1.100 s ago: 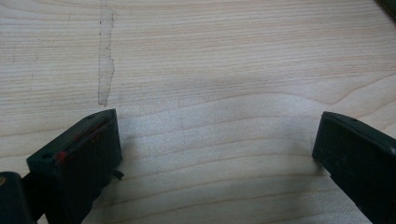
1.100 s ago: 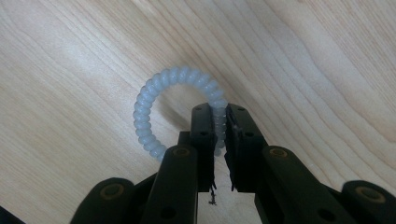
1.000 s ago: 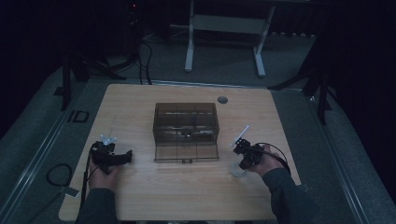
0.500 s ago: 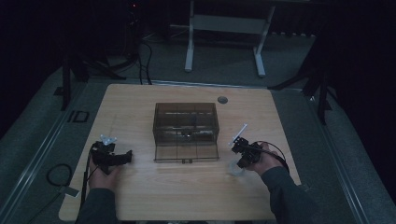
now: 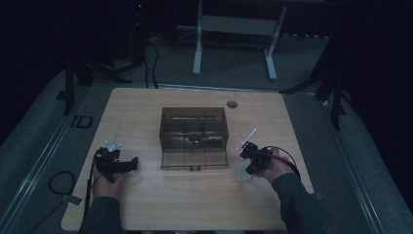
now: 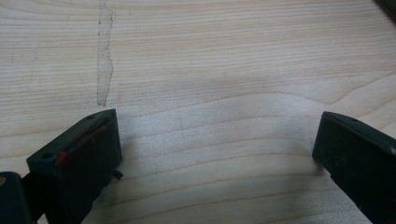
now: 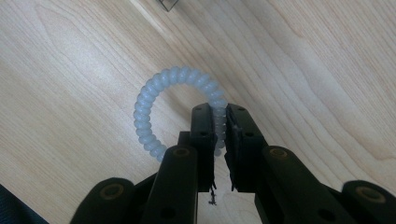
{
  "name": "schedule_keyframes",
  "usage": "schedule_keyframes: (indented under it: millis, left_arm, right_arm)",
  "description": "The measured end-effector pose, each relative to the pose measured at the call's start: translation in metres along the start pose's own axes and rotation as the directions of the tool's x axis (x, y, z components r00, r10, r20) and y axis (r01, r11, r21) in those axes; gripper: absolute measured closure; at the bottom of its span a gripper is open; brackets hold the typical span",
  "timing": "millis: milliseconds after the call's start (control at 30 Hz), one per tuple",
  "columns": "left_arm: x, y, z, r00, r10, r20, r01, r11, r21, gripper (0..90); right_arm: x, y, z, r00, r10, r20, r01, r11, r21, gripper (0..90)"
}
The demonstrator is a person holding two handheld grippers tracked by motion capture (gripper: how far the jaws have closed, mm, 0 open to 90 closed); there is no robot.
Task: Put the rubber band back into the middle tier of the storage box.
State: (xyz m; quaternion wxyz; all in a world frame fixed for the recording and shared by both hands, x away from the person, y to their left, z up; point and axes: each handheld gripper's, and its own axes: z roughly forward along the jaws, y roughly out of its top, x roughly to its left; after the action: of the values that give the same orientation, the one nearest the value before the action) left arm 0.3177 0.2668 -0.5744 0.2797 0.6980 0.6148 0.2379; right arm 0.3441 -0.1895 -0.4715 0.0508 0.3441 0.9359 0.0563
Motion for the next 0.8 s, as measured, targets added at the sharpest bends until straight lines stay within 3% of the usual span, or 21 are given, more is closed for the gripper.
schedule_keyframes:
  millis: [800]
  left_arm:
    - [0.0, 0.0, 0.0, 1.0, 0.001, 0.001, -0.001, 1.0, 0.0, 1.2]
  right_arm:
    - [0.007, 0.015, -0.009, 0.9993, -0.037, -0.007, 0.037, 0.999, -0.022, 82.1]
